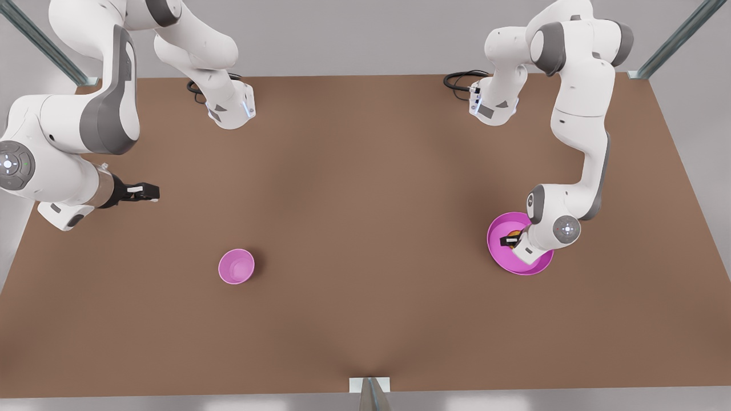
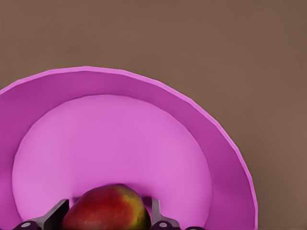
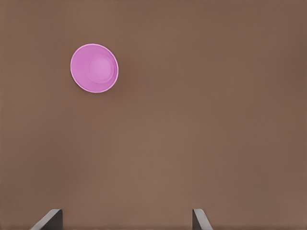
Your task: Use the left arm to pick up the apple from the plate, transfer it to the gripper of the right arm, and then use the right arm to place it into the bowl
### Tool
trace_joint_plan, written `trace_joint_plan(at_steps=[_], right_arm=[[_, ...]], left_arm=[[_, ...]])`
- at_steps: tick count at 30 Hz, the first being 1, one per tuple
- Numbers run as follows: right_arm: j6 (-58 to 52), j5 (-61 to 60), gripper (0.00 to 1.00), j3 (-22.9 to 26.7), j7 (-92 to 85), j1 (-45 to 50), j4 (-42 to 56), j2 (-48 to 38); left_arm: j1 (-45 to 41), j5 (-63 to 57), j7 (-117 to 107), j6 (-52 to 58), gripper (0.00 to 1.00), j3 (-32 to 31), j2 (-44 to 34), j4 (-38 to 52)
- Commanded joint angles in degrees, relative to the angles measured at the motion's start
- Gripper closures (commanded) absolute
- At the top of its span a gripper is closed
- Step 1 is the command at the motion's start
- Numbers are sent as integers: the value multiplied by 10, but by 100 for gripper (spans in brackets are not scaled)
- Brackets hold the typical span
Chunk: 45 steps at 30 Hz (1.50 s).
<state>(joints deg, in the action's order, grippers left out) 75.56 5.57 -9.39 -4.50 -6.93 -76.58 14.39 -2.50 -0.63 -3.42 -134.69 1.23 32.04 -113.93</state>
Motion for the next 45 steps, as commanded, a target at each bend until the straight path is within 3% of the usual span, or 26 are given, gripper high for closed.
trace_joint_plan(at_steps=[1, 8, 10, 17, 23, 25, 28, 30, 32, 34, 35, 37, 39, 42, 45], right_arm=[[0, 0, 0, 0, 4, 1, 0, -1], [1, 0, 0, 0, 5, 1, 0, -1], [2, 0, 0, 0, 4, 1, 0, -1], [3, 0, 0, -1, 5, 1, 1, -1], [3, 0, 0, 0, 4, 1, 4, 7], [5, -10, 0, -3, 5, 1, 10, 21], [19, -46, 0, -19, -8, 32, 63, 89], [114, -153, 0, -22, -57, 32, 65, 150], [121, -313, 0, -55, -218, 31, 71, 233], [127, -400, 0, -101, -327, 27, 98, 310], [147, -427, 0, -134, -367, 27, 119, 353], [197, -439, 0, -190, -386, 27, 144, 389], [230, -468, 0, -221, -453, 27, 145, 412], [231, -490, 0, -228, -697, 27, 144, 426], [239, -511, 0, -234, -826, 27, 141, 445]], left_arm=[[0, -1, 0, 3, 13, 0, 0, 0], [-1, 0, 0, 24, 13, 0, -5, 0], [-1, -1, 0, 24, 23, 0, -4, 0], [-1, 0, -1, 22, 26, -8, -5, 2], [-2, 77, 0, 119, 26, -8, -77, 17], [-6, 143, 2, 206, 26, -8, -73, 60], [-7, 237, 0, 459, 26, -52, 25, 293], [-8, 320, -18, 509, 27, -113, 85, 372], [-20, 417, -85, 479, 27, -205, 127, 408], [-30, 438, -133, 467, 28, -264, 196, 496], [-37, 439, -142, 421, 28, -285, 203, 496], [-64, 439, -153, 319, 28, -291, 208, 498], [-66, 449, -149, 305, 28, -300, 214, 509], [-66, 467, -148, 277, 28, -313, 218, 517], [-66, 469, -149, 281, 28, -317, 221, 516]])
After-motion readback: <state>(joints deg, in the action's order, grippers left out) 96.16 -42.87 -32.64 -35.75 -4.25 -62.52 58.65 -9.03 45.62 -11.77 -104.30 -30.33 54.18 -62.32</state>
